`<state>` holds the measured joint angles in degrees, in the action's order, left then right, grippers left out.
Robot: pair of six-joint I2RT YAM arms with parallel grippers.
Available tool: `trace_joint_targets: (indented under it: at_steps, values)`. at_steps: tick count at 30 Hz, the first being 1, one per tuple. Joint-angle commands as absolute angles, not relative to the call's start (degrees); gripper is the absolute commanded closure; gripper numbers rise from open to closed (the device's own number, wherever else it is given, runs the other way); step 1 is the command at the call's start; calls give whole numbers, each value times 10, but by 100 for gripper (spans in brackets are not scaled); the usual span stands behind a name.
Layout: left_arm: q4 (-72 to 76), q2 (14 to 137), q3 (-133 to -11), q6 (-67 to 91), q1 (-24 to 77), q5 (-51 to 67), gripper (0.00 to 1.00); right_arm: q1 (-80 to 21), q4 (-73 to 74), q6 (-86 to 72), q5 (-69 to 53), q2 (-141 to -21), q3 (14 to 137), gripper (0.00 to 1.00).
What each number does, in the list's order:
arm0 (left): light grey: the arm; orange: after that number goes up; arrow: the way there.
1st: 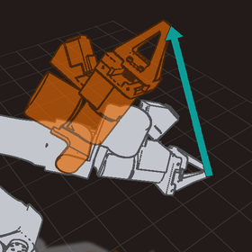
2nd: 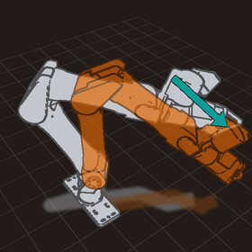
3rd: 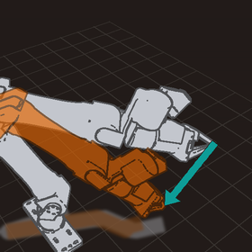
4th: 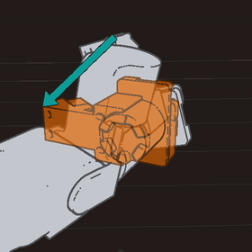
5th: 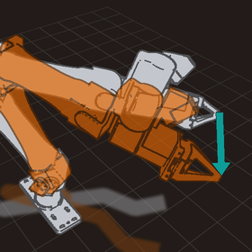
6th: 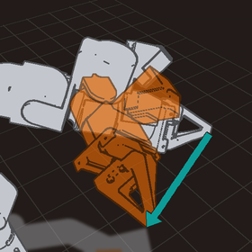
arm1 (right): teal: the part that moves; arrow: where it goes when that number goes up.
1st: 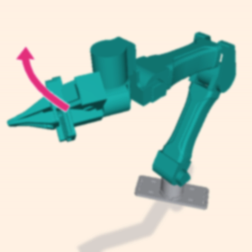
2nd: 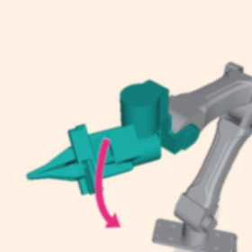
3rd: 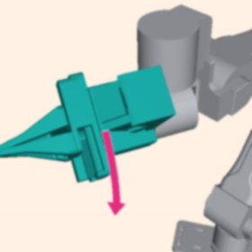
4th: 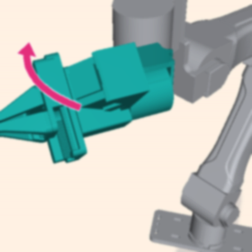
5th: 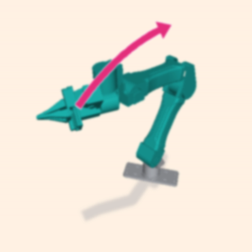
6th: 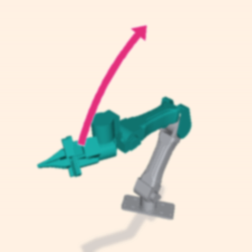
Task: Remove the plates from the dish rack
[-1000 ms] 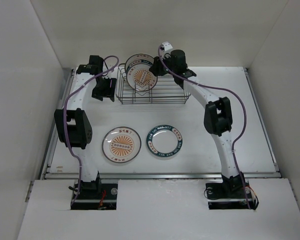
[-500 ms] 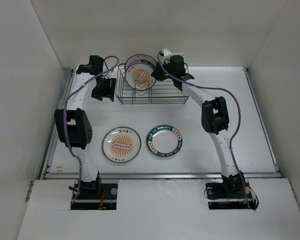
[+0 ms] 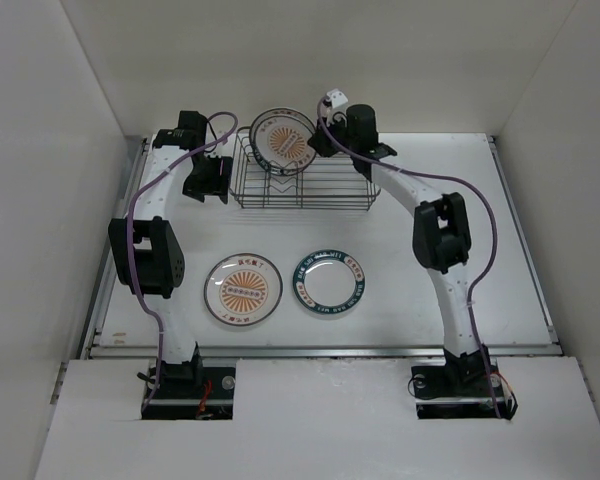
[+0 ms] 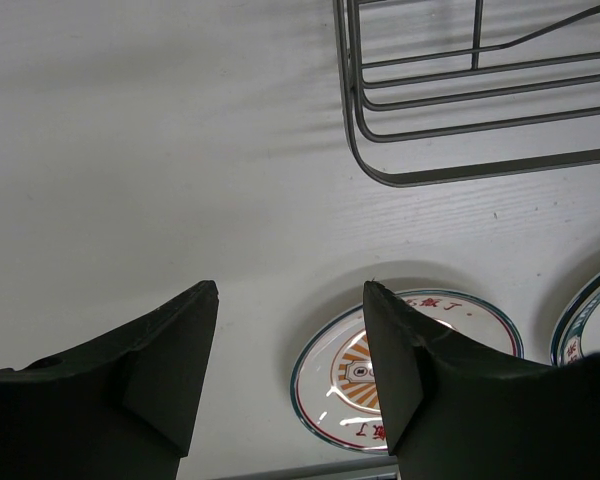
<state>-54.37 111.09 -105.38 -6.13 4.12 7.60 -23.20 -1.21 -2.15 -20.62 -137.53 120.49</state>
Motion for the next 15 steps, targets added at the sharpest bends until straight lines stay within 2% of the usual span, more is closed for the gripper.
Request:
trace_joint_targets:
  at_steps: [1,7,10,14,15]
  values:
    - [-553,1089,-1054,-65,44,77,43,-236,-47,-35,-226,-1264,1217,100]
    - [-553,1084,-1059,-65,44,83,43,-236,-26,-41,-223,-1160,1186,100]
    - [-553,1078,-1064,-65,44,83,43,-236,50,-41,-259,-1097,1155,100]
    - [-559,1078,-1100,-72,44,83,43,-229,168,-41,-427,-1024,1078,100]
    - [-552,1084,-1110,-79,44,89,43,-229,185,-50,-450,-1009,1025,100]
